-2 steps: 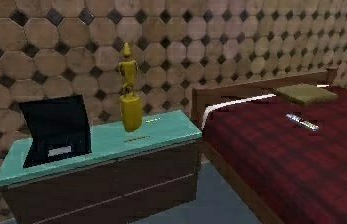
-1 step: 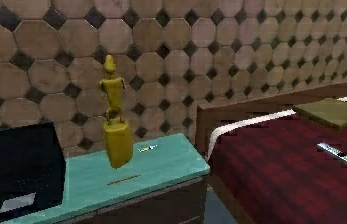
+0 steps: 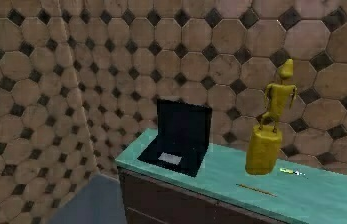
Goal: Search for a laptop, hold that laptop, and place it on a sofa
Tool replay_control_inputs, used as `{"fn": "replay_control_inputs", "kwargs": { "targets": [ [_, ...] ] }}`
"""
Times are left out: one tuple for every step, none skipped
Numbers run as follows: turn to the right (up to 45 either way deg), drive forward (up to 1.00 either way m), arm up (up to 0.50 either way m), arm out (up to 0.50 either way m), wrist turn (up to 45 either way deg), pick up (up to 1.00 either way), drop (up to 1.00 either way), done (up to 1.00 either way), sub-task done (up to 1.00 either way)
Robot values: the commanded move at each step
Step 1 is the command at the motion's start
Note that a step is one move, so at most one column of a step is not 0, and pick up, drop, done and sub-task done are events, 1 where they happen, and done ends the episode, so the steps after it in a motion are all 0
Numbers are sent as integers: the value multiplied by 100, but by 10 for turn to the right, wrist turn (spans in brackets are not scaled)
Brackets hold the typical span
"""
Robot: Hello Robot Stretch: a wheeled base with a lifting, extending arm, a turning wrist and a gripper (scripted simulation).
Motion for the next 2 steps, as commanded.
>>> {"fn": "replay_control_inputs", "kwargs": {
  "targets": [
    [-450,0,0,0,0,0,0,0,0],
    [-390,0,0,0,0,0,0,0,0]
  ]
}}
